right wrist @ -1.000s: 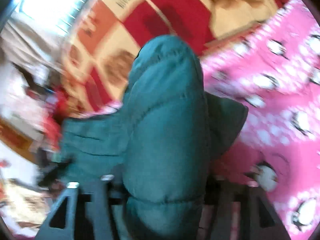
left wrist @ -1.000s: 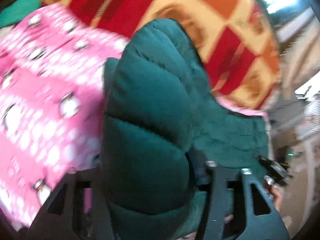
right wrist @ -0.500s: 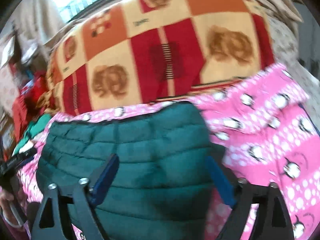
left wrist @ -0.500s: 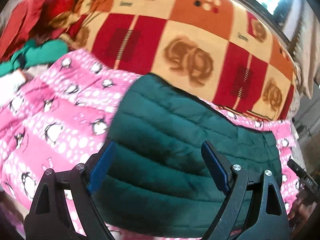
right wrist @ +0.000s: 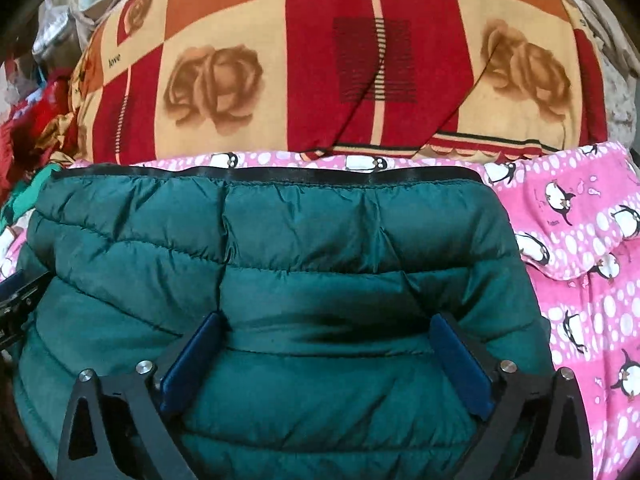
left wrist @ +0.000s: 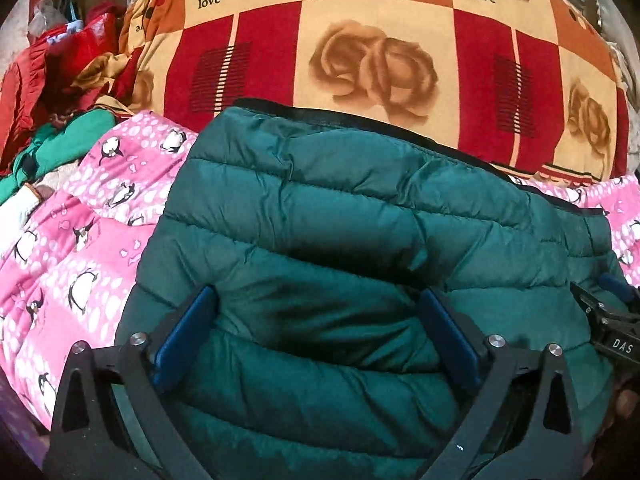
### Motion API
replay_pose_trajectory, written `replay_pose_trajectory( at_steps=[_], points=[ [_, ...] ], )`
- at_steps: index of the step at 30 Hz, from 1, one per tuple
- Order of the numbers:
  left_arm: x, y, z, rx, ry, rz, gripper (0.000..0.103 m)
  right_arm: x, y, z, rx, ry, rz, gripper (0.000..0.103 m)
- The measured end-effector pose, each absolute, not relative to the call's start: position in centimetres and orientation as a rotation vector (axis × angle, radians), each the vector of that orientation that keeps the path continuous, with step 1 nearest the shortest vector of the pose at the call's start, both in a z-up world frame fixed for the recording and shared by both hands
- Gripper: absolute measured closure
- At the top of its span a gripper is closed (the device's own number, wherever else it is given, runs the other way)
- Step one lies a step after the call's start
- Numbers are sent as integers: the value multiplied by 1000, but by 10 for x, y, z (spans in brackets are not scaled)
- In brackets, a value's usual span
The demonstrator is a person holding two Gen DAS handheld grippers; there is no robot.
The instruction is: Fold large clothes
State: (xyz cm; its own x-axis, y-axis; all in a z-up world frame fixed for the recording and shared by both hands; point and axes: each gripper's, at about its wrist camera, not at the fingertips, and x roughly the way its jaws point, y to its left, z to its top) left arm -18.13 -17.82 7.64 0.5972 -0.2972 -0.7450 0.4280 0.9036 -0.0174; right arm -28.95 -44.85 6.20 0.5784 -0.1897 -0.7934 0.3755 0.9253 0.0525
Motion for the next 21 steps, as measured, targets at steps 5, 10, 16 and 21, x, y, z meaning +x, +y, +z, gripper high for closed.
replay_pose_trajectory(
  at_steps=[5, 10, 16, 21],
  points=[
    [-187, -177, 77, 178, 820, -425, 1, -293, -449, 69, 250, 932, -313, 0],
    [-201, -166, 85, 158, 812, -448, 1, -315, -434, 91, 264, 887, -339, 0],
    [-224, -154, 100, 138, 771, -424, 1, -349, -403, 116, 298, 797, -336, 0],
    [-238, -149, 113, 141, 718, -409, 1, -363, -387, 124, 286, 771, -379, 0]
  ],
)
